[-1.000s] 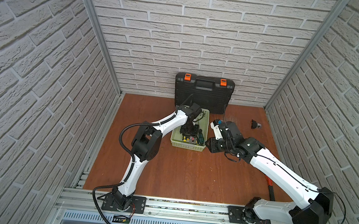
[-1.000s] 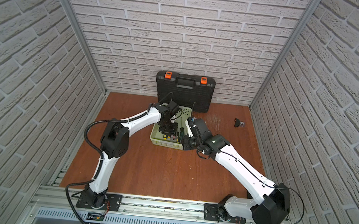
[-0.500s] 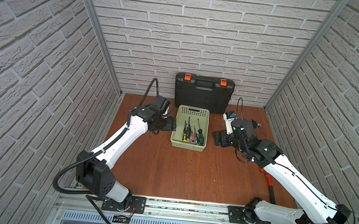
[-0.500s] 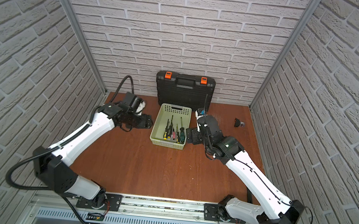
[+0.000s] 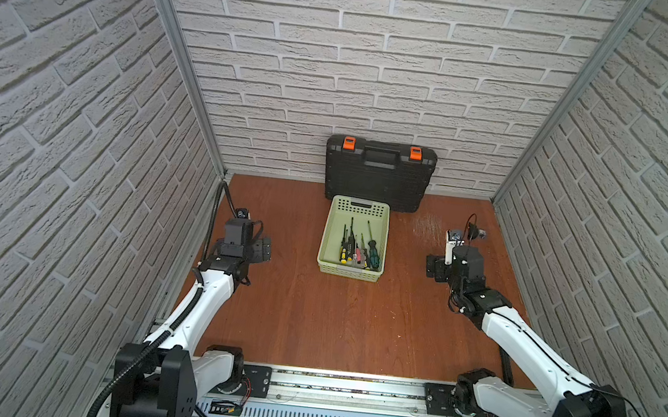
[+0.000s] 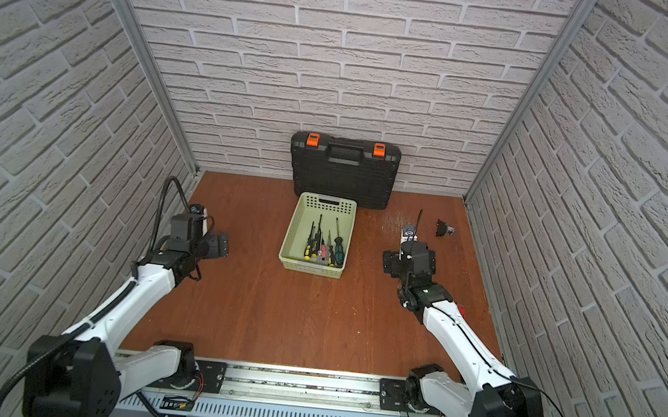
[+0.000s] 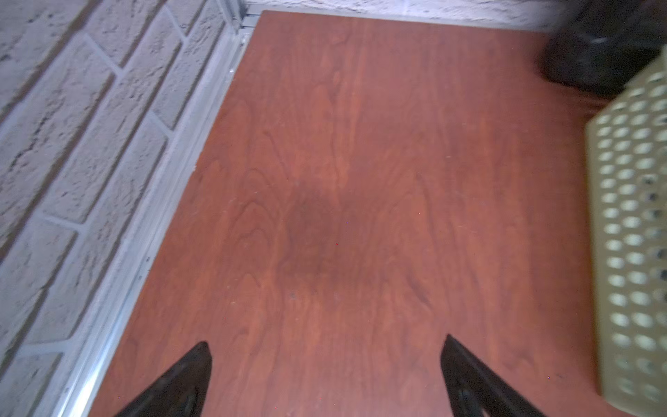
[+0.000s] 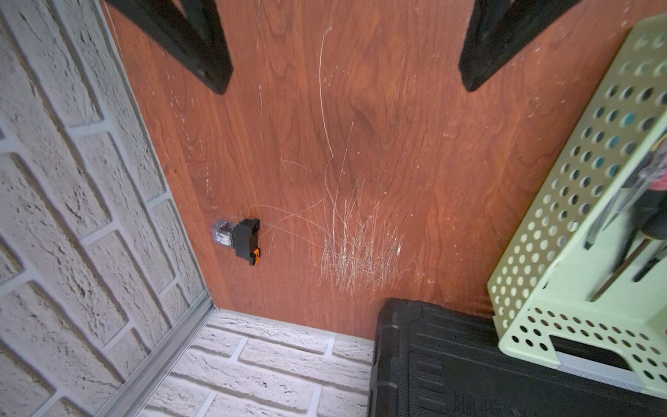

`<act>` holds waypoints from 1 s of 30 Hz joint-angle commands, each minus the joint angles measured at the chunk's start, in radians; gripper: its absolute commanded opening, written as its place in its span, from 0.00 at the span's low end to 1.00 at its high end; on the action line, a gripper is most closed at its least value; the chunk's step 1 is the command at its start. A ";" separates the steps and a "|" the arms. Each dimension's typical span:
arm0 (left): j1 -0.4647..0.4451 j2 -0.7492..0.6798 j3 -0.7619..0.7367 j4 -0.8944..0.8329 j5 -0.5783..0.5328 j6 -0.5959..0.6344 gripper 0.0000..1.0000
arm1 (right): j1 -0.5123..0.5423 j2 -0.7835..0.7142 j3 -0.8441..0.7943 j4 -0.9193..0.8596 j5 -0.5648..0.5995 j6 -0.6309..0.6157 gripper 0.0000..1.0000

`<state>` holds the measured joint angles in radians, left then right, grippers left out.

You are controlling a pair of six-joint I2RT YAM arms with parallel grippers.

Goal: Put the screwdriver in the bin

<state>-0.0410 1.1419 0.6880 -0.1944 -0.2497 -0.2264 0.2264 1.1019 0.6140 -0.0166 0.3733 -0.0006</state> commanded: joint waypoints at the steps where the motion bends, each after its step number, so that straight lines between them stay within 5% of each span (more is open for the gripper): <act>1: 0.035 0.084 -0.055 0.321 -0.088 0.092 0.98 | -0.010 0.024 -0.099 0.354 0.015 -0.067 0.99; 5: 0.052 0.201 -0.164 0.641 -0.062 0.138 0.98 | -0.050 0.080 -0.183 0.542 -0.049 -0.065 0.98; 9: 0.067 0.314 -0.211 0.844 -0.033 0.122 0.98 | -0.099 0.137 -0.198 0.576 -0.117 -0.002 0.97; 14: 0.078 0.381 -0.256 0.986 0.020 0.102 0.97 | -0.127 0.253 -0.344 0.916 -0.138 0.022 0.97; 17: 0.082 0.436 -0.322 1.168 0.036 0.110 0.98 | -0.127 0.351 -0.320 0.950 -0.176 0.009 1.00; 30: 0.089 0.432 -0.317 1.146 0.050 0.104 0.98 | -0.137 0.363 -0.262 0.854 -0.208 0.008 1.00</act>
<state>0.0422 1.5734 0.3767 0.8696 -0.2085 -0.1268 0.0948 1.4868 0.3454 0.8036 0.1772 -0.0032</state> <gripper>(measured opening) 0.982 0.998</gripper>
